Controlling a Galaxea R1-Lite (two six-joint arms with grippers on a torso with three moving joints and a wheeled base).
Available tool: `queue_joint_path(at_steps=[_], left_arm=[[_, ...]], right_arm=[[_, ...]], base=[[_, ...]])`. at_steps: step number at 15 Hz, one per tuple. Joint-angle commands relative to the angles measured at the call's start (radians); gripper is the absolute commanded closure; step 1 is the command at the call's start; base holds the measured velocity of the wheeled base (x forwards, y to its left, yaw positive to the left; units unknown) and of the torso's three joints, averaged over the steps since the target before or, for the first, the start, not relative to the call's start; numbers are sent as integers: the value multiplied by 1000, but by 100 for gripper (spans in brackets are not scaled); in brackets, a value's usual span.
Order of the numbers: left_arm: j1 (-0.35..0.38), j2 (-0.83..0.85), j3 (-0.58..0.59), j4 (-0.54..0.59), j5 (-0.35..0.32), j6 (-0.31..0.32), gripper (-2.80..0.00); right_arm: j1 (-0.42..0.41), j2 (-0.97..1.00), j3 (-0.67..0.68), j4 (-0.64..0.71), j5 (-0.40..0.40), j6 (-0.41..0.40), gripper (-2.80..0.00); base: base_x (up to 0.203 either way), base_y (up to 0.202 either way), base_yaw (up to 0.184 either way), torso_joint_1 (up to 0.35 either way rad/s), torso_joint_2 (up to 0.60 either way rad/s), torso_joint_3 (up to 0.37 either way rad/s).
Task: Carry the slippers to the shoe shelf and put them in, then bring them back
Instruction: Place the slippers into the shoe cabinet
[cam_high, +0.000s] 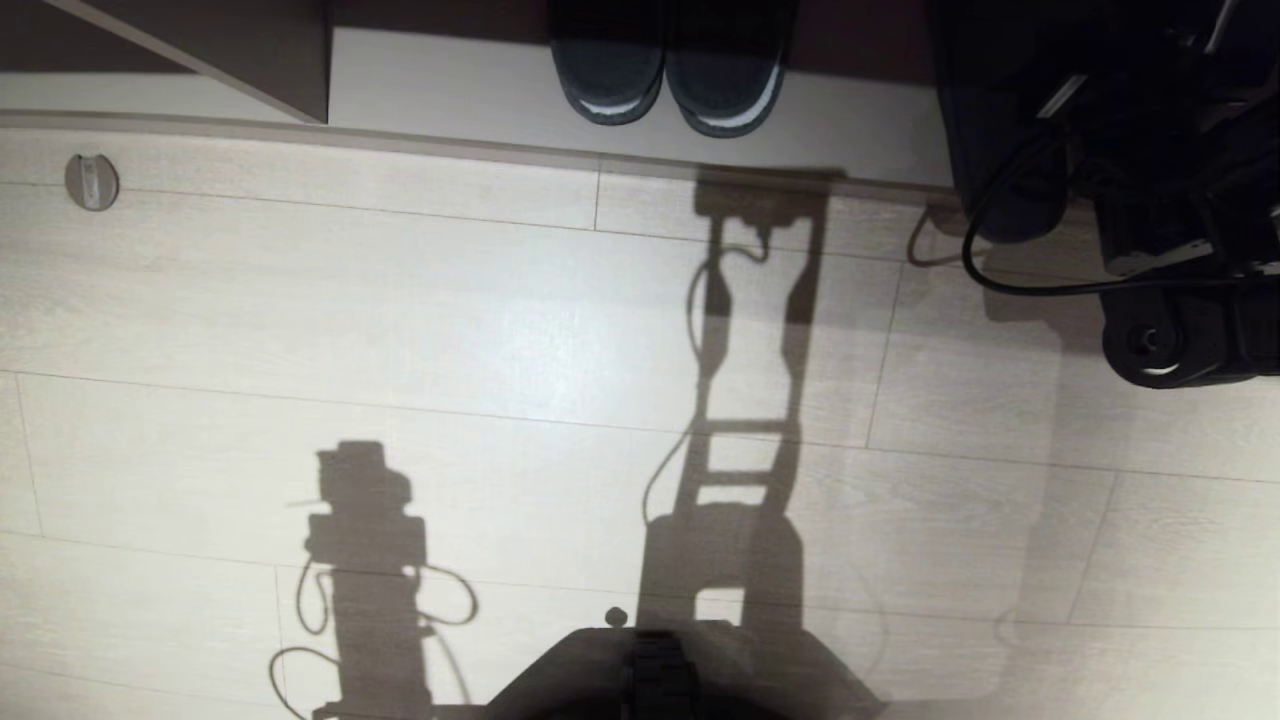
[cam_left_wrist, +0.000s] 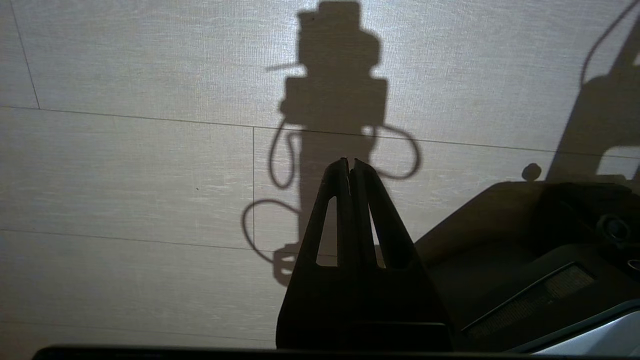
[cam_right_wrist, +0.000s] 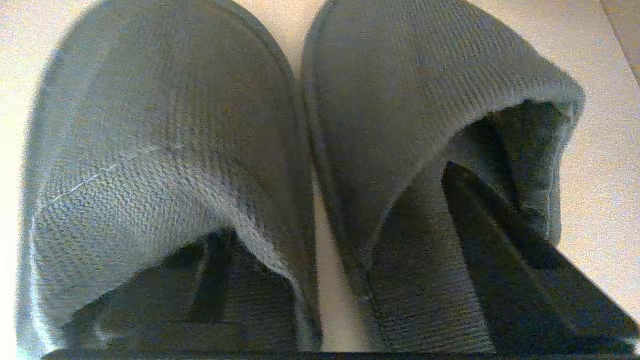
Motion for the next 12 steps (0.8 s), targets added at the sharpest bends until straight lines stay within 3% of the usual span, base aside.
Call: queue_joint_path(at_steps=[1,6,12], left_arm=[[0,0,2,0,1,-1,0],[0,0,2,0,1,-1,0],[0,0,2,0,1,-1,0]], right_arm=[[3,-20,16,-6,-1,-1,-280],[7,-66,113,-9,-1,-3,-280],[12,-222,329,22,0,-27,-280]], base=[[0,0,0,0,0,0],[0,0,0,0,0,0],[0,0,0,0,0,0]])
